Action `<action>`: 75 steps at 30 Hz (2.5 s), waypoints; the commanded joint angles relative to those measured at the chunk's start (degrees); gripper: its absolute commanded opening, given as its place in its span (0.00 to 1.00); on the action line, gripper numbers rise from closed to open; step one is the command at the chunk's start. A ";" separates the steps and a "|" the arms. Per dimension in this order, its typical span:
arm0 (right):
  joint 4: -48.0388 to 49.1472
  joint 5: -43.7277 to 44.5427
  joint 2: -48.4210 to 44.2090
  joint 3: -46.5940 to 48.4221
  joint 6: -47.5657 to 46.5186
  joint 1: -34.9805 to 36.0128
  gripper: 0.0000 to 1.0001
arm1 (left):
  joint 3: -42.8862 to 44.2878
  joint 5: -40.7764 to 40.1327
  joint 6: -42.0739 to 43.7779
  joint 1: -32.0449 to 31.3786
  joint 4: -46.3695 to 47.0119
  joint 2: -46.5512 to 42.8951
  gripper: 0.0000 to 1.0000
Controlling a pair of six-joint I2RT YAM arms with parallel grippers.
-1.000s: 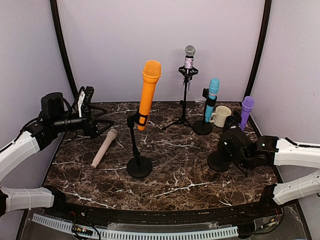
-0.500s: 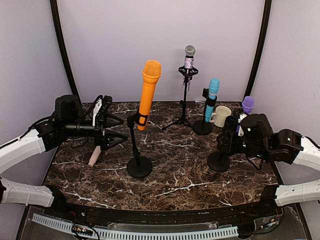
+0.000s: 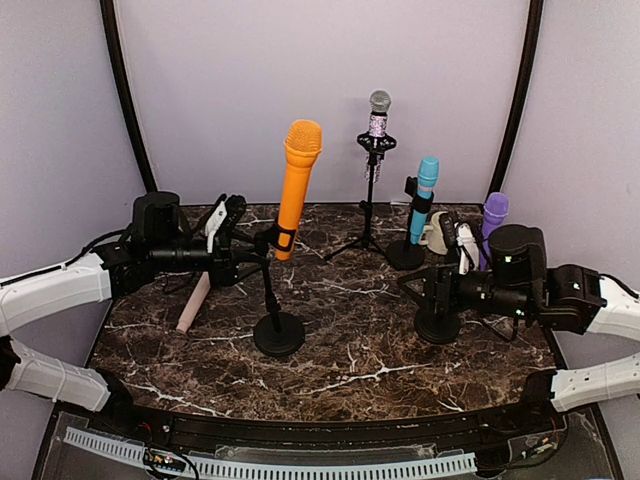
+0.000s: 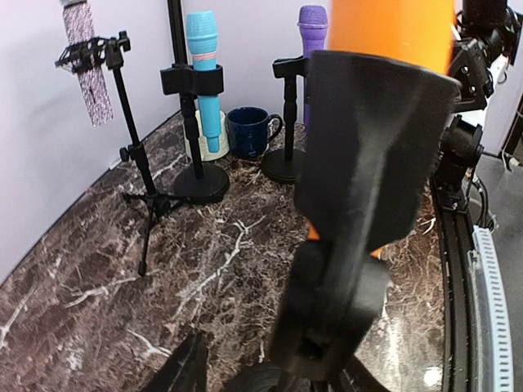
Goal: Remove the microphone from the stand
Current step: Pick up the microphone stand with the microphone from the center of the board, then place the microphone stand with the microphone at the center of the board, then unscrew the knob on the stand of the microphone stand.
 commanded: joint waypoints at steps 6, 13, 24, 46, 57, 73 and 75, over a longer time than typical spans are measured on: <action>9.23 0.73 4.88 0.97 -1.90 5.44 0.67 | -1.27 -0.05 1.21 -1.40 3.66 -0.87 0.21; 13.32 2.81 7.01 -0.45 -0.44 9.35 0.67 | -3.63 -2.41 0.79 -5.39 6.07 -4.24 0.01; 21.23 3.01 12.74 -2.38 1.57 13.32 0.68 | -1.33 -9.82 -1.40 -15.93 13.62 -3.88 0.00; 28.42 2.96 17.38 -5.62 5.64 15.36 0.68 | -0.93 -9.70 -1.90 -18.17 9.73 -0.43 0.59; 35.56 0.35 27.75 -2.92 13.53 17.18 0.68 | -2.04 -18.31 -2.73 -17.58 -4.19 -11.31 0.78; 48.95 -2.65 41.38 0.12 27.99 17.18 0.61 | 6.40 -24.20 -12.37 2.66 -4.92 -4.55 0.80; 48.72 -2.29 42.84 1.23 28.68 17.15 0.60 | 5.21 -24.43 -9.91 2.66 -3.69 -4.24 0.79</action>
